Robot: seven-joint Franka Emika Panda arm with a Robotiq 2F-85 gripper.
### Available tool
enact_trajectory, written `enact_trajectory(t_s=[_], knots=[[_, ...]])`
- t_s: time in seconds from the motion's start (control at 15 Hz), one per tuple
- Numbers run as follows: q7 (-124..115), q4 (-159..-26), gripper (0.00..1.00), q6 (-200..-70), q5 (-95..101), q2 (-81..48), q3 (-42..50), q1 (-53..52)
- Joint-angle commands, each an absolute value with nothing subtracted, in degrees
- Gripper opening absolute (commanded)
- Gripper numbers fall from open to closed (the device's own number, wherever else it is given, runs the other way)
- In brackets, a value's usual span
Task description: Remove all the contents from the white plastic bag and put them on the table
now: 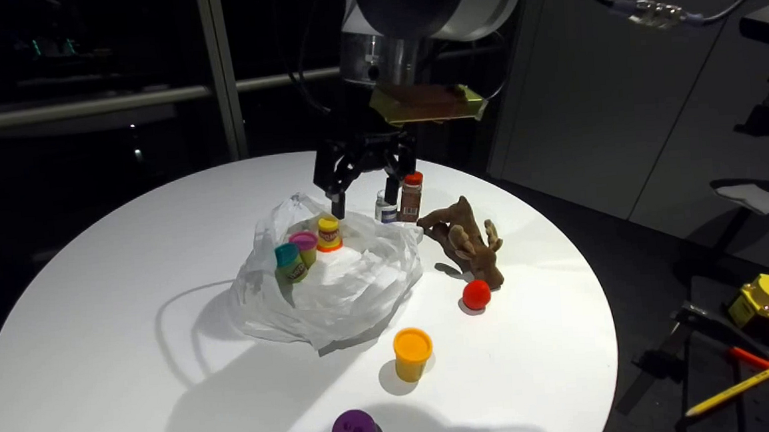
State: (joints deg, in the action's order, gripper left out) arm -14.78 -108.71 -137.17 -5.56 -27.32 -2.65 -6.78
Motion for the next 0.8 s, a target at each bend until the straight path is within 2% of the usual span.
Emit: enact_trajectory(t_s=[0.0, 0.73], knots=[[-13.4, -99.4, 1.0, -133.9, -5.7, -35.0, -3.2, -7.0], [-11.0, -82.5, 1.0, -132.3, 5.8, -50.1, -0.8, -13.2]])
